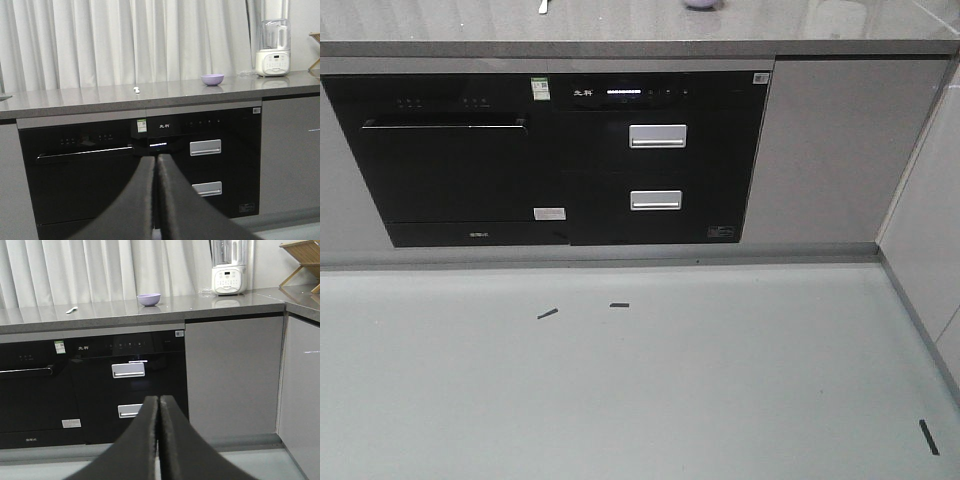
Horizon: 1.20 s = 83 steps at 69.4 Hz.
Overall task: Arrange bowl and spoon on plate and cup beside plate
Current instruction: 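Drive the base up to the counter holding the spoon and bowl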
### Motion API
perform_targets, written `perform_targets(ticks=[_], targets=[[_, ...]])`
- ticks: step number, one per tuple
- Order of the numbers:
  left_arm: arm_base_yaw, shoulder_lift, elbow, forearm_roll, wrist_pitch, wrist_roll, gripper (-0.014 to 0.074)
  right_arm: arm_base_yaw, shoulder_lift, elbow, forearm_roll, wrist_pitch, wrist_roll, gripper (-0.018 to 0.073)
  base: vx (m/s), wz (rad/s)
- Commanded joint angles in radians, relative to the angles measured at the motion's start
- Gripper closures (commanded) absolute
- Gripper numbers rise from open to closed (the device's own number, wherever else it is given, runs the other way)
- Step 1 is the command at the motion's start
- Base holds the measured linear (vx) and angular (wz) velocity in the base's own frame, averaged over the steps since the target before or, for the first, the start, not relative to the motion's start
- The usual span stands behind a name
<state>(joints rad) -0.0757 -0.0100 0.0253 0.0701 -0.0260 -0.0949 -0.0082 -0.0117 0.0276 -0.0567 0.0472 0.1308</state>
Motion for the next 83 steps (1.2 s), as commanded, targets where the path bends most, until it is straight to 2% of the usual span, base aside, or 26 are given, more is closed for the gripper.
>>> perform_targets(ticks=[1,83], targets=[[0.001,-0.015,-0.007,-0.004,-0.072,-0.009,0.0603,-0.005,-0.009,0.005,-0.007,-0.071,-0.002,0.057,0.25,0.02],[0.001,-0.015,-0.007,-0.004,-0.072,-0.009,0.0603,-0.005,-0.009,0.005,-0.007,-0.07,-0.002,0.057,0.26,0.01]])
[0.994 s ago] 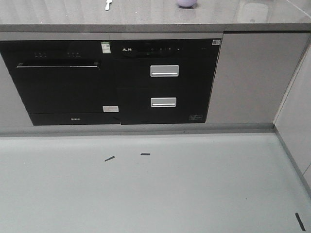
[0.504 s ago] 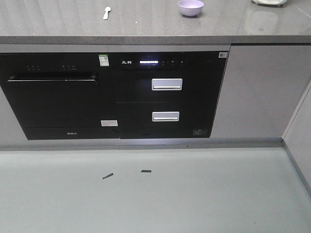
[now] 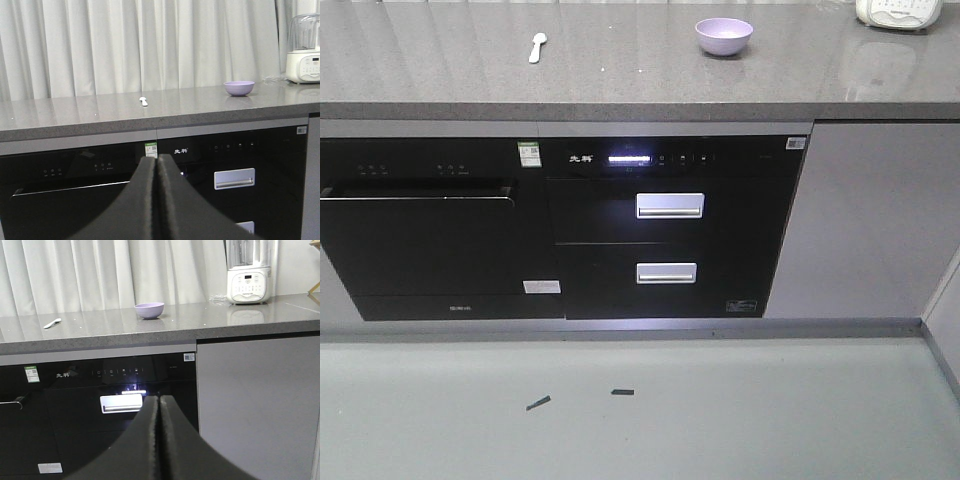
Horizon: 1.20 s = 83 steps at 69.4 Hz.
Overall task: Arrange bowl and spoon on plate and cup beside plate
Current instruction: 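Drive the base up to the counter holding the spoon and bowl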
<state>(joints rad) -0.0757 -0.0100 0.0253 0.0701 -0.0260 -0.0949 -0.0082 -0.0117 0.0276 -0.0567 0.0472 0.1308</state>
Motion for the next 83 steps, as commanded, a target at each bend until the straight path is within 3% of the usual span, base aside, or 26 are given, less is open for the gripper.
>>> perform_targets(ticks=[1,83], targets=[[0.001,-0.015,-0.007,-0.004,-0.072,-0.009,0.0603,-0.005,-0.009,0.005,-0.007,-0.07,-0.002,0.057,0.27,0.0],[0.001,-0.015,-0.007,-0.004,-0.072,-0.009,0.0603,-0.005,-0.009,0.005,-0.007,-0.072,-0.002,0.057,0.28,-0.02]])
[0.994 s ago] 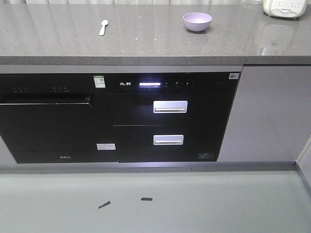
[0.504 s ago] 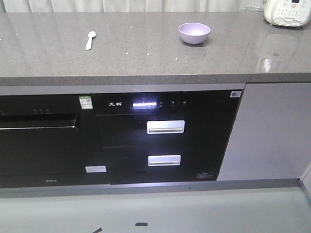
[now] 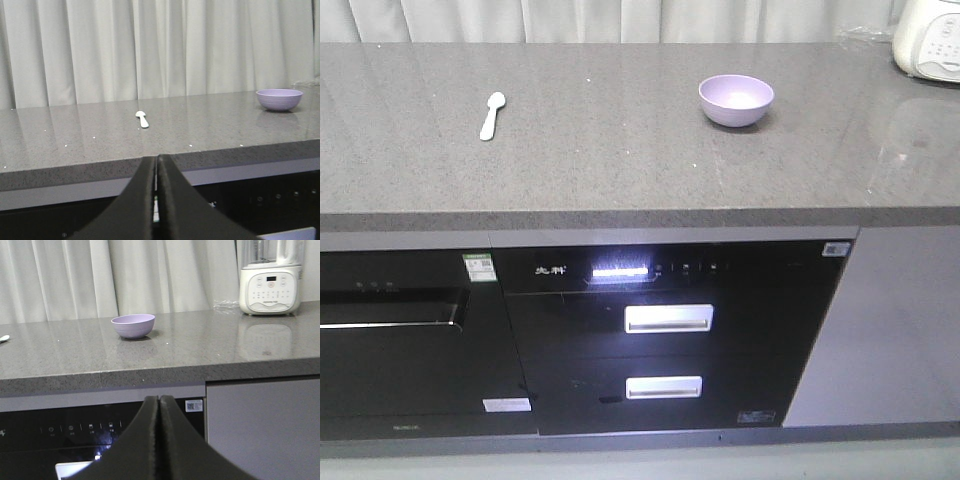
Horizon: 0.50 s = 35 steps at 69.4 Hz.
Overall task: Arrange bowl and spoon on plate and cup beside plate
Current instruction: 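Drive the base up to the counter holding the spoon and bowl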
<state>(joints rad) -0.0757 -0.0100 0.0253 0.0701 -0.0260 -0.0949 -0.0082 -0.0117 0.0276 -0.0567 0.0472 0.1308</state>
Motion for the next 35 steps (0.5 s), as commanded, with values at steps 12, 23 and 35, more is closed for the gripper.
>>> perform_targets(ticks=[12,23,35], targets=[[0.0,-0.015,-0.007,-0.004,-0.072,-0.009,0.0603,-0.005,-0.009,0.005,-0.007,-0.072,-0.002,0.057,0.27,0.08],[0.0,-0.015,-0.007,-0.004,-0.072,-0.009,0.0603,-0.005,-0.009,0.005,-0.007,-0.072,-0.002,0.057,0.26,0.05],[0.0,-0.015,-0.007,-0.004,-0.072,-0.009,0.0603,-0.005,-0.009,0.005,-0.007,-0.07,-0.002,0.057,0.24,0.03]])
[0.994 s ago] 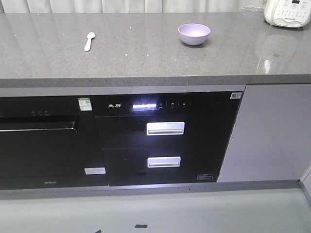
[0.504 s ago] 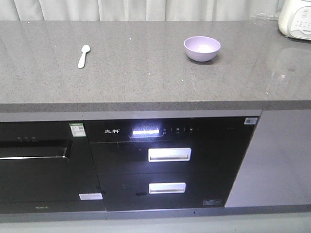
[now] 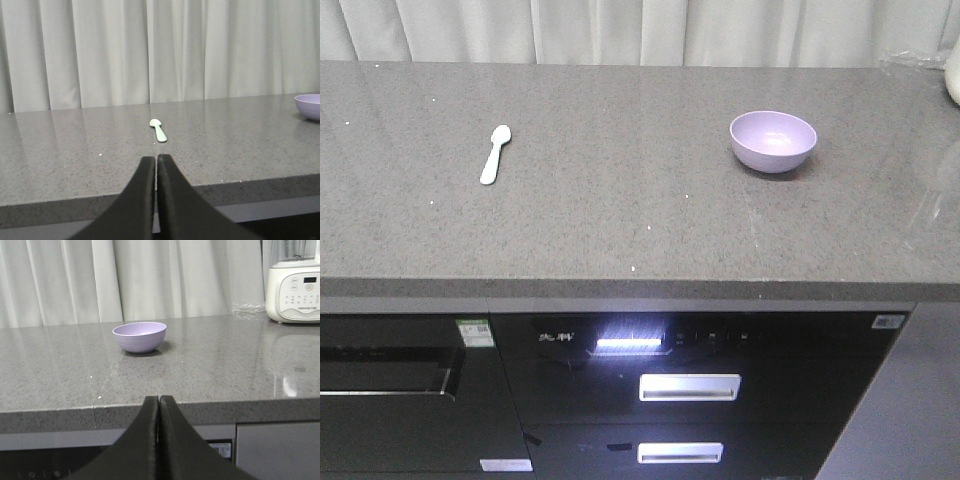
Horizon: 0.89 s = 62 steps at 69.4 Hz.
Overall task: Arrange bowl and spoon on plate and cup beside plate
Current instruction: 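Drive the base up to the counter holding the spoon and bowl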
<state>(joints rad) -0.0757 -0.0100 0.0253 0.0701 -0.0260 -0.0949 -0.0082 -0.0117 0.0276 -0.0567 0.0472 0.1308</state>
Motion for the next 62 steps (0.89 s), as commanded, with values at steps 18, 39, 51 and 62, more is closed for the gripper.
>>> perform_targets(ticks=[18,39,51,62], targets=[[0.0,-0.015,-0.007,-0.004,-0.072,-0.009,0.0603,-0.005,-0.009,0.005,-0.007,-0.07,-0.002,0.057,0.21,-0.01],[0.0,-0.015,-0.007,-0.004,-0.072,-0.009,0.0603,-0.005,-0.009,0.005,-0.007,-0.07,-0.002,0.057,0.18,-0.05],[0.0,-0.015,-0.007,-0.004,-0.072,-0.009,0.0603,-0.005,-0.009,0.005,-0.007,-0.07,-0.002,0.057,0.17,-0.05],[0.0,-0.015,-0.007,-0.004,-0.072,-0.009,0.0603,-0.005,-0.009,0.005,-0.007,-0.07,-0.002,0.057,0.17,-0.03]])
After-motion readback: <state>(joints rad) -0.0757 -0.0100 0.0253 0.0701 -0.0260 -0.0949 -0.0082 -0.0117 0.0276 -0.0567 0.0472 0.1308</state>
